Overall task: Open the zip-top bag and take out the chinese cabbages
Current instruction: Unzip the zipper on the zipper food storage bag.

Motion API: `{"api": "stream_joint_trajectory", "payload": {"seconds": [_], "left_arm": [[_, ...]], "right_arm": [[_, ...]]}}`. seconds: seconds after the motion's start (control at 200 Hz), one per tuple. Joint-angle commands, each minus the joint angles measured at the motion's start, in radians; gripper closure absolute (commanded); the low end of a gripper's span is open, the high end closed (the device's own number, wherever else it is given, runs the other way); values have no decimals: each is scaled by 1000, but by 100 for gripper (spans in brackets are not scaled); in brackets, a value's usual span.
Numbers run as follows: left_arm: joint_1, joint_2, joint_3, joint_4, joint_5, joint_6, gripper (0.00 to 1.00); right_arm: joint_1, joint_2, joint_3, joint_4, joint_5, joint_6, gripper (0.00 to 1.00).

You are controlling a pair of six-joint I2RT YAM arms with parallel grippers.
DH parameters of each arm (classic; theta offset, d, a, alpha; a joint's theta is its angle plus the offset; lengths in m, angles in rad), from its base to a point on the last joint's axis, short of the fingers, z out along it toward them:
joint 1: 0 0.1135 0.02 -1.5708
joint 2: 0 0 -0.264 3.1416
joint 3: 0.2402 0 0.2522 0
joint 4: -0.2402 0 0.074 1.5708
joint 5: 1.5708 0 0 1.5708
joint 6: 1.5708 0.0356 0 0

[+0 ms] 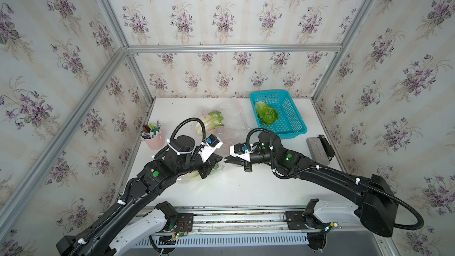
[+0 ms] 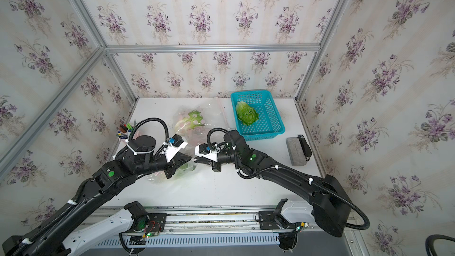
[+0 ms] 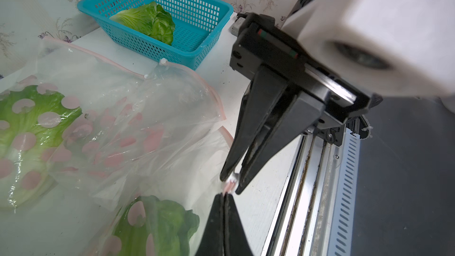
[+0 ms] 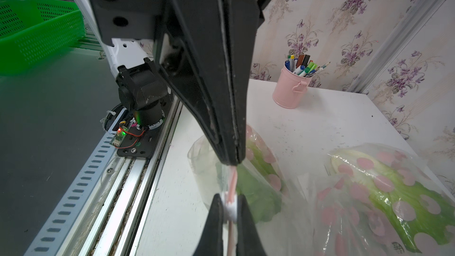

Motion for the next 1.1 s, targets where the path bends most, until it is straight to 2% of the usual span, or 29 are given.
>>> {"api": "stream_joint_trajectory", "payload": {"seconds": [0.0,0.37,0.58,0.829,1.094], "left_arm": [[0,-7,11,29,1,12,100],[0,-73,15,29,-156,1,100],[2,-131,36,27,-400,-22,100],[10,-177,38,20,-606,-55,100],[19,-200,23,16,-638,-72,100]], "right_arm": [[2,1,-7,-3,-9,-13,100],[-2,-6,-86,37,36,-4,100],[-6,-11,-169,106,76,8,100],[-7,32,-181,80,165,-15,100],[-7,64,-222,128,215,12,100]]}}
